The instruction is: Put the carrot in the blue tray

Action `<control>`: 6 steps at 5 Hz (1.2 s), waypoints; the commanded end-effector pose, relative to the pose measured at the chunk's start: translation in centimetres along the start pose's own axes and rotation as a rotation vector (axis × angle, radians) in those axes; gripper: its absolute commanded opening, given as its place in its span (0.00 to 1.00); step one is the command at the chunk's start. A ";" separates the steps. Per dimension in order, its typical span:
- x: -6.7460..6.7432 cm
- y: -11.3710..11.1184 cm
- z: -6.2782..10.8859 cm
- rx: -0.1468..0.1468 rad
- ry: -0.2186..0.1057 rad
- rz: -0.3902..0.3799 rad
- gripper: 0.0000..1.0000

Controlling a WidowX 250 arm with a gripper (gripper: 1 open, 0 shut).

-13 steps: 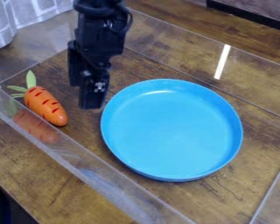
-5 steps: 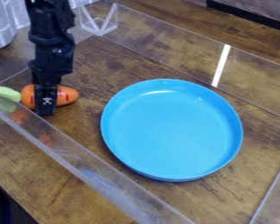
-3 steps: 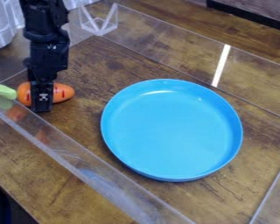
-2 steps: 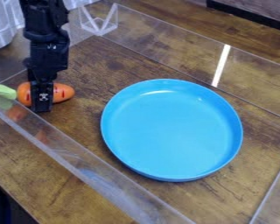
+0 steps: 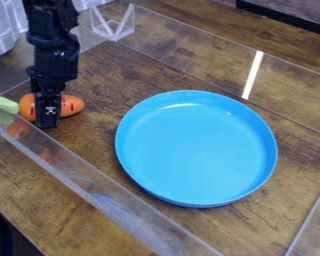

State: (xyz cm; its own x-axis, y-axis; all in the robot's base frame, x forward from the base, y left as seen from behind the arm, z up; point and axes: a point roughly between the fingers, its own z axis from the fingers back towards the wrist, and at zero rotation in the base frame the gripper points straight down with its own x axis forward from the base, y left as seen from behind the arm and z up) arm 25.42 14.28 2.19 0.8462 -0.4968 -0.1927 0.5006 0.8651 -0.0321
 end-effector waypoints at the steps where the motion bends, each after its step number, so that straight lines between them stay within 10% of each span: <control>1: 0.4 0.4 2.3 0.050 -0.028 0.004 0.00; 6: 1.3 0.1 4.3 0.080 -0.033 0.009 0.00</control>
State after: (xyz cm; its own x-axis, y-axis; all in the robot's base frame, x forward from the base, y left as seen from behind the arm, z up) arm 25.73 13.36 3.47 0.8490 -0.4824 -0.2154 0.4882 0.8723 -0.0294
